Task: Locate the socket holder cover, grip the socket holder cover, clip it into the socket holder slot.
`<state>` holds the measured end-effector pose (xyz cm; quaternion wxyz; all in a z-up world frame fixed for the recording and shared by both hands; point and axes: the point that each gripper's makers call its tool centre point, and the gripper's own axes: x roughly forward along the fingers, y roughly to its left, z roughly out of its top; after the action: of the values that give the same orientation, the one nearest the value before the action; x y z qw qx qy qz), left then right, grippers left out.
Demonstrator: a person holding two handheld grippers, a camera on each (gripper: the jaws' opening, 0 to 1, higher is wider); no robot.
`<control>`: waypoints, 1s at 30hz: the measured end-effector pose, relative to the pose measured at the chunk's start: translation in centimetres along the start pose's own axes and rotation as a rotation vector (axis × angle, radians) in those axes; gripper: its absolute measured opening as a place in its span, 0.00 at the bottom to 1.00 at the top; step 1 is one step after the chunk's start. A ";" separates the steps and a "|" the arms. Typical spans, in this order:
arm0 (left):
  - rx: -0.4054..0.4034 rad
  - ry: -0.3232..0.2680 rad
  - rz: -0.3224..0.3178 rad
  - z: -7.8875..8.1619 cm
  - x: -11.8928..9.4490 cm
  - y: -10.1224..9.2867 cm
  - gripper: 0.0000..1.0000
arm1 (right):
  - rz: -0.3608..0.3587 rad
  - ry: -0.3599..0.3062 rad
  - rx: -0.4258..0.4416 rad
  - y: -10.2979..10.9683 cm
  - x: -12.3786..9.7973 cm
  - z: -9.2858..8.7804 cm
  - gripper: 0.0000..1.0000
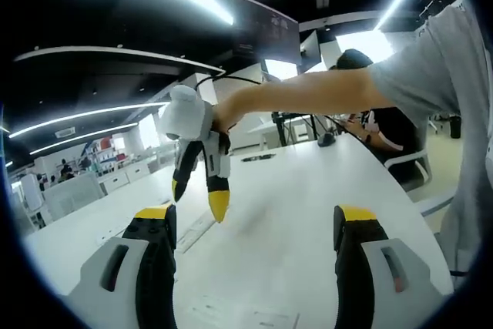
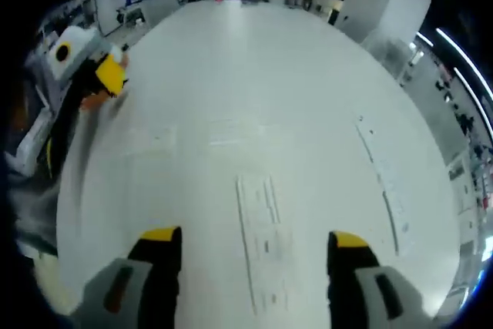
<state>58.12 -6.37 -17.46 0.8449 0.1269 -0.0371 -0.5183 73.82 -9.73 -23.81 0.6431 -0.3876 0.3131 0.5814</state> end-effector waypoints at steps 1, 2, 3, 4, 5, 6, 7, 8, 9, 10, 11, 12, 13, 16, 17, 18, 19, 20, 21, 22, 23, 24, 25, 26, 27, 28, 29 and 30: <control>-0.001 -0.001 0.000 0.0 0.0 0.0 0.83 | -0.019 -0.024 -0.007 -0.1 -0.1 0.4 0.83; 0.000 -0.001 0.000 0.0 0.0 0.0 0.83 | -0.035 -0.042 -0.015 -0.1 -0.3 0.7 0.84; 0.002 0.000 0.002 0.0 0.0 0.0 0.83 | -0.048 -0.060 -0.022 -0.1 -0.5 1.0 0.85; 0.003 0.001 0.003 0.0 -0.1 0.0 0.82 | -0.067 -0.091 -0.027 -0.1 -0.6 1.5 0.87; 0.003 0.001 0.005 0.0 -0.1 0.1 0.82 | -0.081 -0.115 -0.026 0.0 -0.7 1.8 0.88; 0.004 0.002 0.007 -0.1 -0.1 0.1 0.82 | -0.097 -0.146 -0.027 -0.1 -0.8 2.2 0.91; 0.005 0.002 0.009 -0.1 -0.1 0.2 0.82 | -0.106 -0.177 -0.018 0.0 -0.9 2.6 0.92; 0.006 0.002 0.011 -0.1 -0.1 0.2 0.82 | -0.106 -0.175 -0.013 0.3 -1.0 2.3 0.92; 0.006 0.002 0.012 -0.1 -0.1 0.3 0.82 | -0.120 -0.205 -0.015 0.3 -1.0 2.6 0.94; 0.006 0.002 0.012 -0.1 -0.1 0.3 0.82 | -0.131 -0.230 -0.011 0.4 -1.0 2.8 0.94; 0.007 0.002 0.012 -0.1 -0.1 0.2 0.82 | -0.132 -0.238 -0.002 0.4 -1.1 2.8 0.95; 0.008 0.001 0.011 0.0 -0.1 0.2 0.82 | -0.137 -0.250 0.004 0.4 -1.2 2.8 0.95; 0.008 -0.001 0.010 0.0 -0.1 0.2 0.82 | -0.148 -0.268 0.012 0.3 -1.3 2.9 0.95; 0.009 -0.001 0.010 0.0 -0.2 0.2 0.82 | -0.204 -0.346 0.039 0.4 -2.0 3.6 0.95; 0.009 0.000 0.011 0.0 -0.2 0.3 0.82 | -0.206 -0.352 0.046 0.5 -2.0 3.7 0.95; 0.009 0.000 0.011 0.0 -0.2 0.3 0.82 | -0.232 -0.364 0.060 0.2 -2.1 3.6 0.95; 0.008 0.000 0.012 0.0 -0.1 0.4 0.82 | -0.259 -0.376 0.073 -0.1 -2.3 3.5 0.95; 0.009 0.001 0.012 0.0 -0.1 0.4 0.82 | -0.263 -0.403 0.083 0.3 -2.3 3.7 0.95; 0.009 0.001 0.013 -0.1 -0.1 0.4 0.82 | -0.270 -0.420 0.106 0.4 -2.3 3.7 0.95; 0.010 0.003 0.013 -0.1 -0.1 0.5 0.82 | -0.275 -0.432 0.113 0.6 -2.4 3.7 0.95; 0.012 0.004 0.016 -0.1 -0.1 0.5 0.82 | -0.277 -0.448 0.116 0.7 -2.4 3.7 0.95; 0.014 0.003 0.018 -0.1 -0.2 0.6 0.82 | -0.284 -0.456 0.124 0.8 -2.4 3.6 0.95; 0.015 0.002 0.020 -0.1 -0.2 0.7 0.82 | -0.299 -0.467 0.134 0.9 -2.4 3.6 0.95; 0.014 0.002 0.022 -0.1 -0.2 0.7 0.82 | -0.313 -0.483 0.137 0.9 -2.5 3.7 0.95; 0.013 0.002 0.023 -0.1 -0.2 0.8 0.82 | -0.346 -0.503 0.152 0.8 -2.8 3.7 0.95; 0.012 0.003 0.024 -0.2 -0.2 0.8 0.82 | -0.375 -0.522 0.170 0.5 -3.1 3.7 0.95; 0.011 0.005 0.024 -0.2 -0.1 0.8 0.82 | -0.400 -0.544 0.183 0.3 -3.6 3.7 0.95; 0.010 0.007 0.025 -0.3 -0.1 0.8 0.82 | -0.427 -0.574 0.195 0.1 -4.1 3.9 0.95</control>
<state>58.83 -5.84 -17.52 0.8509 0.1323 -0.0383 -0.5069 73.00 -8.45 -18.41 0.8455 -0.2020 0.0860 0.4867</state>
